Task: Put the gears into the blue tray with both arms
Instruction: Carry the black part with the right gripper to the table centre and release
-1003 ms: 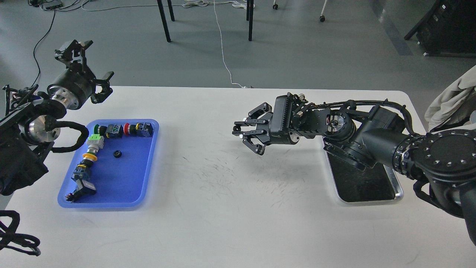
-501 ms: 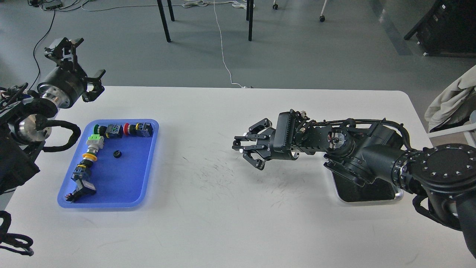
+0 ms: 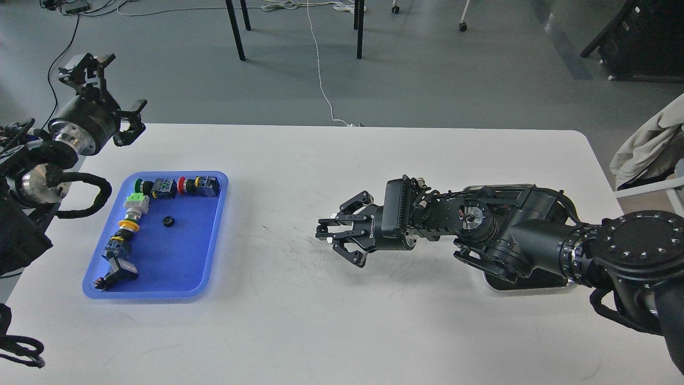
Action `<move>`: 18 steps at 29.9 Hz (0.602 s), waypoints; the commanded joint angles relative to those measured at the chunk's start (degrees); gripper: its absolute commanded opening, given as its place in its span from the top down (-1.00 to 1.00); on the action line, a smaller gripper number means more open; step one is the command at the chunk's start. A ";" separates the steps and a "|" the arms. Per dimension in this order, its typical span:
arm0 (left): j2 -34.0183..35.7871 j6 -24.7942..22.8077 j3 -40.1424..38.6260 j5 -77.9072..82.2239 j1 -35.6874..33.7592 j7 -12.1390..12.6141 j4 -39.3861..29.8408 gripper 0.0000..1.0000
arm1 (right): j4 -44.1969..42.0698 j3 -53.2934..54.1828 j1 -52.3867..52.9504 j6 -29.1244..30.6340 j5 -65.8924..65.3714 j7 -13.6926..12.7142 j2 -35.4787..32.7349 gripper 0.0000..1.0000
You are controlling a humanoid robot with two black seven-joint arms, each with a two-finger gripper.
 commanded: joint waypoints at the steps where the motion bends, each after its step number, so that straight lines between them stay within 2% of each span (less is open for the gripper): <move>1: 0.63 0.01 0.00 -0.08 0.00 -0.08 0.01 -0.97 | 0.11 -0.06 -0.79 0.00 0.00 0.00 0.00 0.98; 8: 1.16 0.01 0.00 -0.08 0.00 0.00 -0.08 -0.97 | 0.02 -0.15 -1.32 0.00 -0.09 0.00 0.00 0.95; 13: 2.30 0.01 0.00 0.00 0.00 0.00 -0.87 -0.97 | 0.02 -0.15 -2.29 0.00 -0.09 0.00 0.00 0.77; 17: 3.44 0.01 0.00 -0.08 0.09 -0.08 -1.66 -0.97 | 0.02 -0.15 -2.29 0.00 0.08 0.00 0.00 0.21; 18: 3.71 0.01 0.00 -0.08 0.09 0.00 -1.75 -0.97 | 0.02 -0.06 -2.29 0.00 0.17 0.00 0.00 0.19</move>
